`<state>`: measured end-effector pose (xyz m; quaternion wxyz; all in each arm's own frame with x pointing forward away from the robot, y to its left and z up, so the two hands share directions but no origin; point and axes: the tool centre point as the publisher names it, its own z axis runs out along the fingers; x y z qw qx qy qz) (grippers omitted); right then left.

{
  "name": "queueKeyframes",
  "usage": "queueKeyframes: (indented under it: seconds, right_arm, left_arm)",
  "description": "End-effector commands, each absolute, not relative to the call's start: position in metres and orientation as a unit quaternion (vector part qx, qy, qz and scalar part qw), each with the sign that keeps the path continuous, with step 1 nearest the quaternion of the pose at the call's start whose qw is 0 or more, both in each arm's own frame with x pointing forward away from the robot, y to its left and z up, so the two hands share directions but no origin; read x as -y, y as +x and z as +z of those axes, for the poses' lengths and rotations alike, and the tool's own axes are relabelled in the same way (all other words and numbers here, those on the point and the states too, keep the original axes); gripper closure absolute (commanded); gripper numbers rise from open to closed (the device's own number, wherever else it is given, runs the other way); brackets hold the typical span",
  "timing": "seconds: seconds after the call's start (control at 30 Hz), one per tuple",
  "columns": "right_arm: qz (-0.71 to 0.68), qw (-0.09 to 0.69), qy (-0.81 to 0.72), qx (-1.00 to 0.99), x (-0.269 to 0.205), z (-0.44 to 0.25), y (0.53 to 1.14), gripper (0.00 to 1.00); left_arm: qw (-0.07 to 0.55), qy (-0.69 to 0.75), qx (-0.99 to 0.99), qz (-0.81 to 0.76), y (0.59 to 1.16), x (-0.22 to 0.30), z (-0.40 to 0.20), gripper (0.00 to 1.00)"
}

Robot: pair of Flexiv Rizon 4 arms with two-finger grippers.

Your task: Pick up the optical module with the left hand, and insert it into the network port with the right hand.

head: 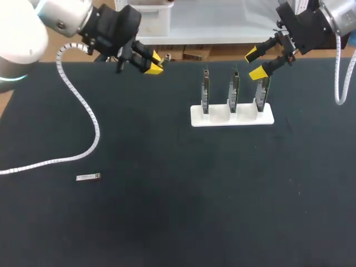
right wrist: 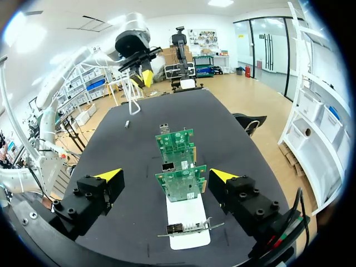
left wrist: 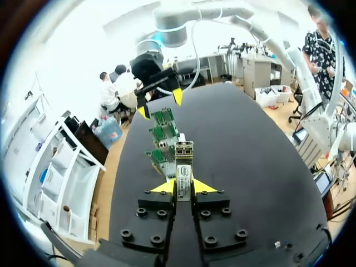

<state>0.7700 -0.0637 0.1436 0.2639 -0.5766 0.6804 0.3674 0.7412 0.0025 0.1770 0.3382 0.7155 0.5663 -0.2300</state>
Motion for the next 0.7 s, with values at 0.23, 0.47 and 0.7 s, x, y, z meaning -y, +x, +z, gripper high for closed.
queueKeyframes:
  seconds: [0.23, 0.47, 0.7]
  right_arm:
    - [0.366, 0.265, -0.576, -0.681, 0.064, 0.144, 0.769, 0.0]
    - [0.366, 0.265, -0.576, -0.681, 0.064, 0.144, 0.769, 0.0]
    - [0.366, 0.265, -0.576, -0.681, 0.064, 0.144, 0.769, 0.0]
  left_arm:
    - [0.34, 0.713, -0.562, -0.244, 0.751, -0.001, 0.171, 1.0]
    - [0.34, 0.713, -0.562, -0.244, 0.751, -0.001, 0.171, 1.0]
    - [0.373, 0.715, -0.531, -0.26, 0.766, 0.024, 0.181, 1.0]
